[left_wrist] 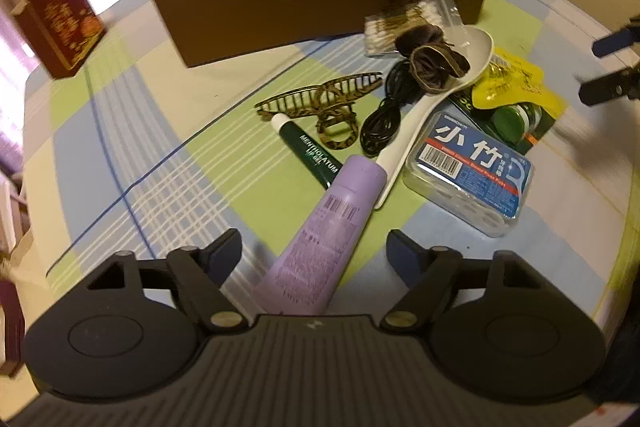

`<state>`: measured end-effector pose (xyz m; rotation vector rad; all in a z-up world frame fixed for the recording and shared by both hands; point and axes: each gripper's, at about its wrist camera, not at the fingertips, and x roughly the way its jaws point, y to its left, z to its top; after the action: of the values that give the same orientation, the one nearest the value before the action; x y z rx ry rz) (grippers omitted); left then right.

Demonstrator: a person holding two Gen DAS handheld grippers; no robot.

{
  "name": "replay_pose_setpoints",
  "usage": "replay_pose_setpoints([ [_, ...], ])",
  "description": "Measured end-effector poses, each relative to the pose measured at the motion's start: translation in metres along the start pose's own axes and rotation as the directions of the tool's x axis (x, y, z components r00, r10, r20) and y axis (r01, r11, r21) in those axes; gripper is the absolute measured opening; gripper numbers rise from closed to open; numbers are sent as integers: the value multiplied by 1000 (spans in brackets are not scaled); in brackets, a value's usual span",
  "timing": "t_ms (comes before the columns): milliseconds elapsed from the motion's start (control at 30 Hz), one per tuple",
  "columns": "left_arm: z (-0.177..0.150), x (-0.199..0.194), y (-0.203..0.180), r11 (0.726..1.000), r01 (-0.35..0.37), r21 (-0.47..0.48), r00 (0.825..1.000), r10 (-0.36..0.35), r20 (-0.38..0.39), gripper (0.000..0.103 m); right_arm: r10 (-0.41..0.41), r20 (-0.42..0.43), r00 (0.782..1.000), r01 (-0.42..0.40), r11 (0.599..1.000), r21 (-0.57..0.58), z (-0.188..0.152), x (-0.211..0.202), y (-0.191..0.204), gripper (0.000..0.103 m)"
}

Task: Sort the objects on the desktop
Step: 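Grasp the purple tube with the left gripper while the right gripper grasps the brown scrunchie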

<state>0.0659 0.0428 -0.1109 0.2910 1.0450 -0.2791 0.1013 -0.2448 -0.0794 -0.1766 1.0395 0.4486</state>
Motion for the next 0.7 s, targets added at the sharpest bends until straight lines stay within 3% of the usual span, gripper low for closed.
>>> replay_pose_setpoints([
  [300,9,22,1,998,36,53,999,-34,-36,55,15,16,1000,-15,1000,-4,7,-1,4,101],
  [433,11,23,3,997,74,31,997,-74,-25,37,50,50,998,-49,999,-8,14,-3,8,101],
  [600,8,19,0,998,58,27,998,-58,-14,31,93,111,989,-87,995,-51,23,-9,18,101],
  [700,4,13,3,999,36,-21,999,-36,-18,28,112,141,984,-100,991,-89,27,-11,25,101],
])
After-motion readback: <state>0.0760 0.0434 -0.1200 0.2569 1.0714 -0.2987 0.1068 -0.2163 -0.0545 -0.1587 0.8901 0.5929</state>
